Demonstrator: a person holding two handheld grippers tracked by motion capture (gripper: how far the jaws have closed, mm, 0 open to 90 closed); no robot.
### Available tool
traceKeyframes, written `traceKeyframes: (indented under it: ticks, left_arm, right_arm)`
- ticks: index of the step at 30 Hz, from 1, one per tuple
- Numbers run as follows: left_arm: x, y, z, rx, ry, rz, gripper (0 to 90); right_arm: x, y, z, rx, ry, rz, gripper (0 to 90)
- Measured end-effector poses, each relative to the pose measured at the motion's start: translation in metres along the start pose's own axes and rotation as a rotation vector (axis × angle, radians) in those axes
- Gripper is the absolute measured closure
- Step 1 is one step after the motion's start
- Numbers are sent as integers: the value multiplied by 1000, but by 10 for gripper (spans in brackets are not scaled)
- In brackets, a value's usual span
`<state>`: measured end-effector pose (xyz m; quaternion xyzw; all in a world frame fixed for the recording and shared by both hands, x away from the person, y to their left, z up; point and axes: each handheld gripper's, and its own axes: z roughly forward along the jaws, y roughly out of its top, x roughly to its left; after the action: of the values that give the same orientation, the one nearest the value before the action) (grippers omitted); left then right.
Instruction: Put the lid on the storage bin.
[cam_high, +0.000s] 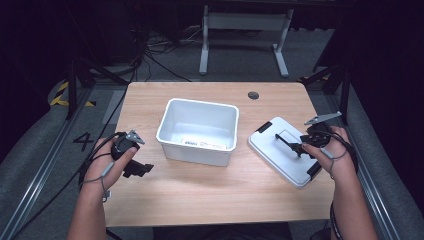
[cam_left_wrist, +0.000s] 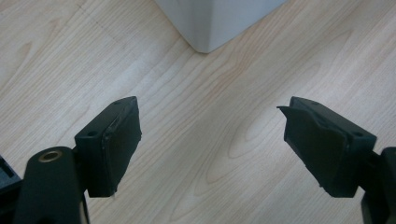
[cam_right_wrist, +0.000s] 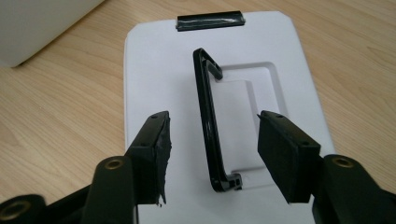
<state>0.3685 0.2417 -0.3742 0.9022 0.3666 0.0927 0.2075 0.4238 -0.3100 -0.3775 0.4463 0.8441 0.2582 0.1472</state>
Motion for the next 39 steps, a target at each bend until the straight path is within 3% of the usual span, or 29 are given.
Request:
traceKeyframes:
  ticks: [17, 28, 34, 39]
  left_arm:
    - [-4, -9, 5, 21, -6, -15, 194]
    - [-4, -12, 6, 26, -4, -18, 194]
    - [-4, -12, 6, 25, -1, -20, 194]
    - [-5, -10, 8, 28, 1, -10, 194]
  right_arm:
    - [-7, 0, 53, 115, 20, -10, 493]
    - [-11, 0, 58, 104, 21, 17, 663]
    - [-11, 1, 58, 107, 29, -4, 771]
    - [-12, 2, 57, 107, 17, -34, 809]
